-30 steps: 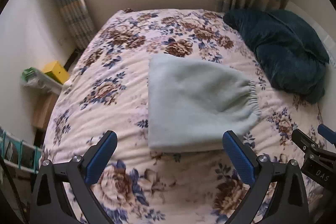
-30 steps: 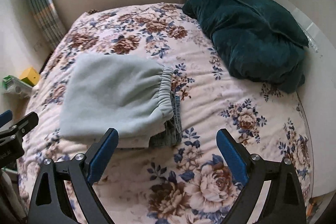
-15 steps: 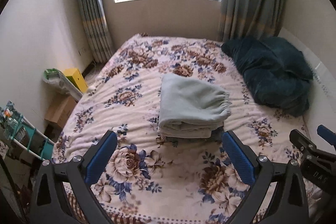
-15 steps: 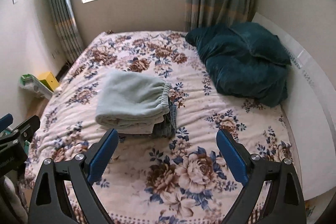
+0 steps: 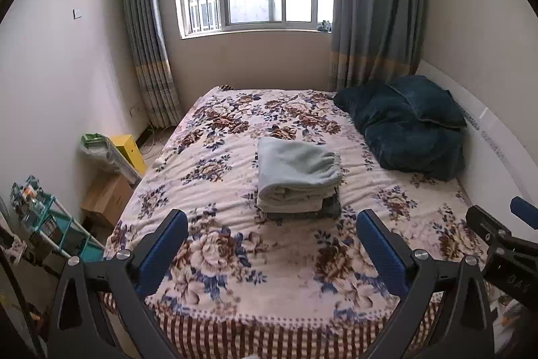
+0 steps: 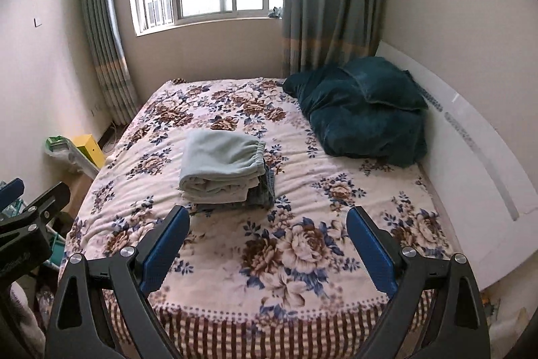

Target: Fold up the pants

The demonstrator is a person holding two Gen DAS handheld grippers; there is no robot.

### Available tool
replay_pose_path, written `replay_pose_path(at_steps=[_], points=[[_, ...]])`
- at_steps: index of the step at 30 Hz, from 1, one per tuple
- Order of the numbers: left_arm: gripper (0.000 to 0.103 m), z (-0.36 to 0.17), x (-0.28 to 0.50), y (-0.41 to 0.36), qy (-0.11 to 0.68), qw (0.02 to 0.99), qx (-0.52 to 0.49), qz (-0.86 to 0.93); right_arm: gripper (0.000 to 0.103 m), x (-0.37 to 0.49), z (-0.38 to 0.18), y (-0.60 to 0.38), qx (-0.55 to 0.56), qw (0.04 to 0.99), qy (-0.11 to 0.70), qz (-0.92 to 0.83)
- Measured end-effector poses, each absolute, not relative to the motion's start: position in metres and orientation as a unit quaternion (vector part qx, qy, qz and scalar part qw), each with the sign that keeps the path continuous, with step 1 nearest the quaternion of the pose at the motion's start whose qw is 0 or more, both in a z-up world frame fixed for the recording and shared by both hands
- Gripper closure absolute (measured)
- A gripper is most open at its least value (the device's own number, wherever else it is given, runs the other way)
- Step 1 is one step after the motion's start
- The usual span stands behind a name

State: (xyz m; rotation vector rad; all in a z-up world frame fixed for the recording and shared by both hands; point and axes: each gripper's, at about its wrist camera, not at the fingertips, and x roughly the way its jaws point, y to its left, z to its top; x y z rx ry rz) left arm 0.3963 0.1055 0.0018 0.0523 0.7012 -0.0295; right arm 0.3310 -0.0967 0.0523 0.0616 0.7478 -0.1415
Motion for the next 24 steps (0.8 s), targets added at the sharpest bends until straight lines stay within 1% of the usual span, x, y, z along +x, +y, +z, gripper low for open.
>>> replay_pose_path(at_steps=[5, 13, 19, 24], points=[[0.0, 0.015, 0.359, 0.106, 0.343, 0.939, 0.024, -0.002, 0.007, 0.275, 0.087, -0.098, 0.029, 0.933, 0.352, -0.061], [0.0, 0.023, 0.326, 0.1, 0.341, 0.94, 0.014, 0.012, 0.007, 0.227, 0.118, -0.099, 0.017, 0.94, 0.339, -0.031], [0.0, 0.019, 0.323, 0.096, 0.342, 0.939, 0.013, 0.022, 0.007, 0.224, 0.12, -0.1, 0.017, 0.939, 0.344, -0.012], [0.0, 0.019, 0.34, 0.096, 0.325, 0.945, 0.02, 0.025, 0.006, 0.246, 0.12, -0.108, 0.024, 0.942, 0.334, -0.019]])
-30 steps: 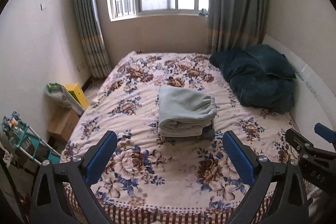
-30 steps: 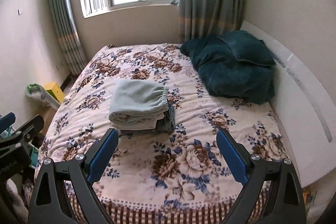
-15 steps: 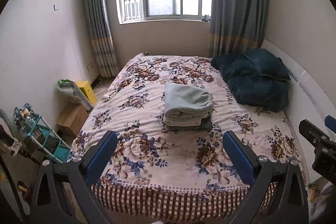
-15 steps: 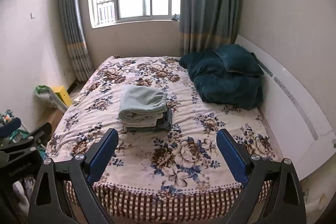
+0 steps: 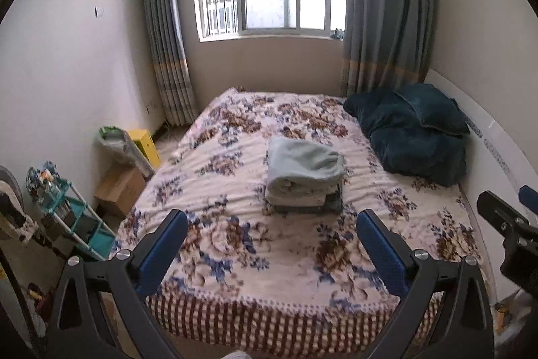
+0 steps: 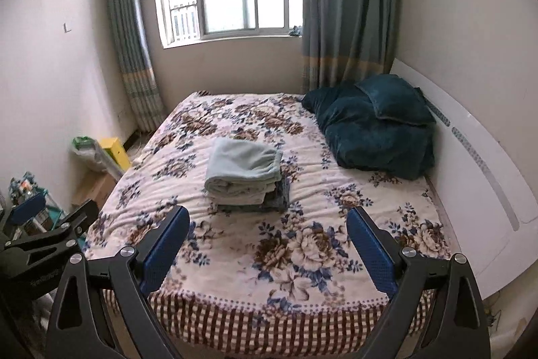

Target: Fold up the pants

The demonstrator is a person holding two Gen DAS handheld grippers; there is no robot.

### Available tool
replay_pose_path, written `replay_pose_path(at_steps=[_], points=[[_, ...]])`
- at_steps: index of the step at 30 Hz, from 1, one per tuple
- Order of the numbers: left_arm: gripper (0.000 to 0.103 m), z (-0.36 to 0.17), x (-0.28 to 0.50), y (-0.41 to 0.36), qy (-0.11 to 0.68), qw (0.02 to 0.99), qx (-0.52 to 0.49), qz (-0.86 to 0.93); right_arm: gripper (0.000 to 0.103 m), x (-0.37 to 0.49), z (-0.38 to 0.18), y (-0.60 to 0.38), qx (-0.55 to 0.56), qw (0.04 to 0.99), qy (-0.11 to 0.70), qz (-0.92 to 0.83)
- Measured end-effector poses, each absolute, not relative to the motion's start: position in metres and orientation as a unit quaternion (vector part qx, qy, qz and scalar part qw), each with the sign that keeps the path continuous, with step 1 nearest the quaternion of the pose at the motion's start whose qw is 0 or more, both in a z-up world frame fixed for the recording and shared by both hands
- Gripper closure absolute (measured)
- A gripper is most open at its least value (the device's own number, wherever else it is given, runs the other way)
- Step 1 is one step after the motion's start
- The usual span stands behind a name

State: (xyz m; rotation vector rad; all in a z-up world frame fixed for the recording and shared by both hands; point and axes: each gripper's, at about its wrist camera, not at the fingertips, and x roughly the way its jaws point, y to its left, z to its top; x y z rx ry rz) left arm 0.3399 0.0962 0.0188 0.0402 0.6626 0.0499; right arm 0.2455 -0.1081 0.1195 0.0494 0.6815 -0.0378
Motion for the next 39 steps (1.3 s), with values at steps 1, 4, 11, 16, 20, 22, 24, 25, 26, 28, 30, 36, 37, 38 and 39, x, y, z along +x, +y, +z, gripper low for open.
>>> replay_pose_path(at_steps=[1, 4, 11, 16, 20, 22, 24, 25, 26, 28, 30, 36, 37, 38, 39], points=[[0.0, 0.019, 0.344, 0.096, 0.322, 0.946, 0.021, 0.027, 0.004, 0.251, 0.119, -0.109, 0.024, 0.943, 0.33, -0.023], [0.0, 0.019, 0.361, 0.097, 0.312, 0.949, 0.026, 0.037, 0.004, 0.274, 0.118, -0.111, 0.023, 0.946, 0.322, -0.036], [0.0, 0.002, 0.408, 0.096, 0.329, 0.943, 0.027, 0.047, 0.004, 0.331, 0.105, -0.107, 0.007, 0.945, 0.321, -0.062], [0.0, -0.015, 0.439, 0.095, 0.348, 0.936, 0.028, 0.049, 0.004, 0.371, 0.087, -0.105, 0.006, 0.939, 0.337, -0.065], [0.0, -0.026, 0.458, 0.093, 0.36, 0.931, 0.031, 0.052, 0.003, 0.394, 0.077, -0.103, -0.002, 0.937, 0.342, -0.073], [0.0, -0.03, 0.466, 0.093, 0.365, 0.929, 0.031, 0.054, 0.003, 0.408, 0.069, -0.102, -0.004, 0.934, 0.348, -0.075], [0.0, -0.032, 0.473, 0.093, 0.367, 0.928, 0.032, 0.057, 0.003, 0.417, 0.061, -0.102, 0.001, 0.932, 0.356, -0.074], [0.0, -0.033, 0.475, 0.093, 0.367, 0.928, 0.032, 0.058, 0.003, 0.421, 0.058, -0.102, 0.001, 0.931, 0.357, -0.074], [0.0, -0.035, 0.479, 0.092, 0.368, 0.927, 0.034, 0.058, 0.003, 0.423, 0.056, -0.103, 0.002, 0.931, 0.358, -0.075], [0.0, -0.037, 0.484, 0.09, 0.372, 0.926, 0.034, 0.055, 0.003, 0.431, 0.05, -0.103, 0.0, 0.929, 0.362, -0.078], [0.0, -0.038, 0.488, 0.09, 0.375, 0.925, 0.034, 0.053, 0.003, 0.434, 0.045, -0.103, 0.003, 0.927, 0.366, -0.076], [0.0, -0.04, 0.491, 0.092, 0.375, 0.925, 0.032, 0.044, 0.003, 0.439, 0.031, -0.105, 0.008, 0.924, 0.377, -0.069], [0.0, -0.041, 0.492, 0.092, 0.375, 0.925, 0.033, 0.043, 0.003, 0.44, 0.029, -0.106, 0.008, 0.923, 0.379, -0.068], [0.0, -0.041, 0.492, 0.092, 0.376, 0.925, 0.032, 0.044, 0.003, 0.441, 0.028, -0.106, 0.009, 0.922, 0.381, -0.068], [0.0, -0.04, 0.492, 0.092, 0.376, 0.925, 0.031, 0.042, 0.003, 0.441, 0.026, -0.106, 0.008, 0.922, 0.381, -0.069]])
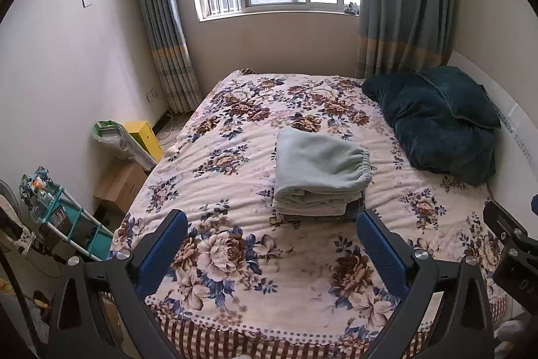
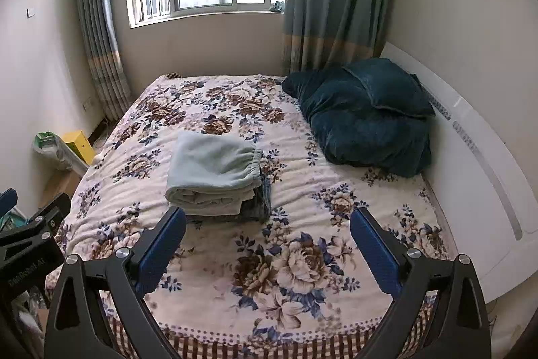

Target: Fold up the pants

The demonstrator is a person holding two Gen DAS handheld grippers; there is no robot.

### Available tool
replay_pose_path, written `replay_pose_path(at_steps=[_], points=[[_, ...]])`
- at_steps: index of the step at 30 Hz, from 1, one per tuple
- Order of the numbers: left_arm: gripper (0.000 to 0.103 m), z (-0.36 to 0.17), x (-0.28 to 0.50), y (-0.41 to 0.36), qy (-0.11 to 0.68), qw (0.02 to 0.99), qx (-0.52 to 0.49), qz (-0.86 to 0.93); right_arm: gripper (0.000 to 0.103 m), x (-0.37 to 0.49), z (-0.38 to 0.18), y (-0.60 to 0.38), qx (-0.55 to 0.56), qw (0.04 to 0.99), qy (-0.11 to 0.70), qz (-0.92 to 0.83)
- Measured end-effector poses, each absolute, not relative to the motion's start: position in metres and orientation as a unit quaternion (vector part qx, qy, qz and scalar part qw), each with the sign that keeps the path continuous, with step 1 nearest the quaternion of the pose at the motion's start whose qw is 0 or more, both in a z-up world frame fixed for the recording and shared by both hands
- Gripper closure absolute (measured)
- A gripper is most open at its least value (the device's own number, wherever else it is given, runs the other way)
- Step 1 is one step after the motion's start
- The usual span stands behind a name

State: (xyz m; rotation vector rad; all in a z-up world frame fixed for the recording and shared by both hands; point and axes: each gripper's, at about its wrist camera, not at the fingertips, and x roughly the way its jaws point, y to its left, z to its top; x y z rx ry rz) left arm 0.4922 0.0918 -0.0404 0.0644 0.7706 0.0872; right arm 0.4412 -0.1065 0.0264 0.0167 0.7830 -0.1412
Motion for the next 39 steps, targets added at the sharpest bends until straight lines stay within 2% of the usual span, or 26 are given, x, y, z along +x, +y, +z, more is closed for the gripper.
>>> replay_pose_path(at_steps=[39], points=[[0.0, -0.0406, 0.4888, 0.0883, 0.371, 0.928, 0.031, 0.029, 0.002, 0.4347, 0.0206, -0.1046, 0.01, 0.926, 0.376, -0.036]])
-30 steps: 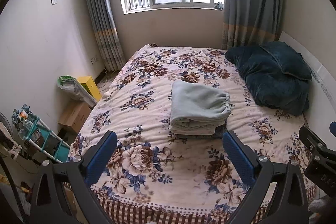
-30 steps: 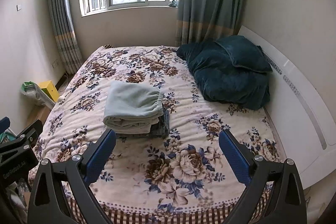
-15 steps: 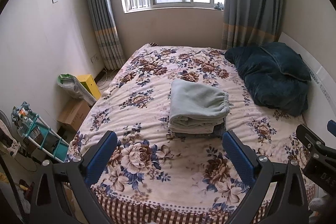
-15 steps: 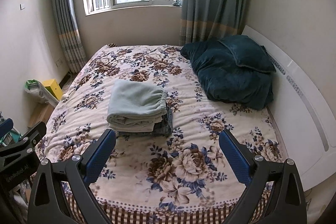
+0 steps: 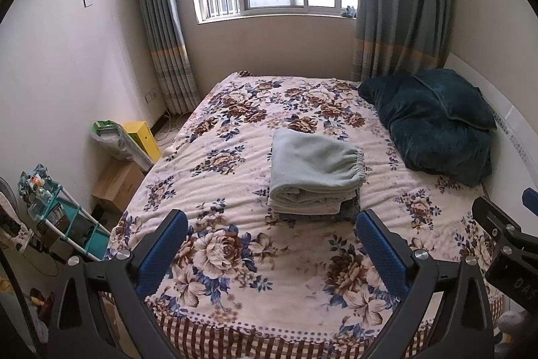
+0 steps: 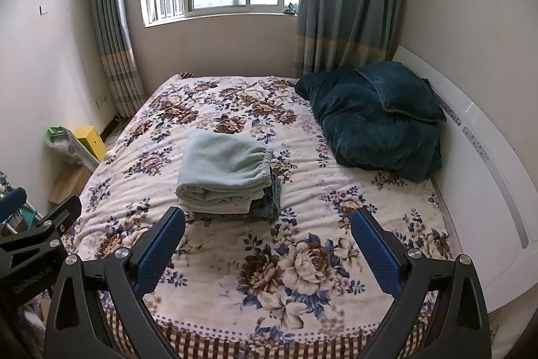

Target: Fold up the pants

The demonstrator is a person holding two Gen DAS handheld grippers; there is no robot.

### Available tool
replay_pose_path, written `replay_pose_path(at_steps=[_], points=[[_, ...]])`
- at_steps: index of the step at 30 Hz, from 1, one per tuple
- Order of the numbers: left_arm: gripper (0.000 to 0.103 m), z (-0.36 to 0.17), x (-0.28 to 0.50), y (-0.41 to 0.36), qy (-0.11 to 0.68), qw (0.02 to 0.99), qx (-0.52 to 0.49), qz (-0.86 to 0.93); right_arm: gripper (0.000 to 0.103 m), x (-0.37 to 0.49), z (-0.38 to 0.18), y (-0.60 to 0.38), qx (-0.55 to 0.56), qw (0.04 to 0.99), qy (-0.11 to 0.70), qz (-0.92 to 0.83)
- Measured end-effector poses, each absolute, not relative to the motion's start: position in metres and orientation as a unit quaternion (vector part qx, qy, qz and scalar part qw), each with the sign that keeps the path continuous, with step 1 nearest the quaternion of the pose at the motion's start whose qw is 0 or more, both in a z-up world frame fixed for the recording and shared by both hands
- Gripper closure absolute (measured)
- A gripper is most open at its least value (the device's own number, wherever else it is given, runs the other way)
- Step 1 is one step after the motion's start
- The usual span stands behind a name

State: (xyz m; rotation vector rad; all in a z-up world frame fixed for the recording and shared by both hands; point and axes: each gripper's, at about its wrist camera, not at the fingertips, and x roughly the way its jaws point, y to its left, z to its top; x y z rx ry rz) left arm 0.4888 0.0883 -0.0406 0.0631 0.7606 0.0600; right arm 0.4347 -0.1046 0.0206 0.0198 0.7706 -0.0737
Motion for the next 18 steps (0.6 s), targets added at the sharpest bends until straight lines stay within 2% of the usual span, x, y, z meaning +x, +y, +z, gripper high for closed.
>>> replay_pose_path(at_steps=[18], points=[[0.0, -0.0335, 0.4837, 0.086, 0.363, 0.931, 0.03, 0.031, 0.002, 0.4339, 0.0226, -0.1044, 0.011, 0.928, 0.371, -0.021]])
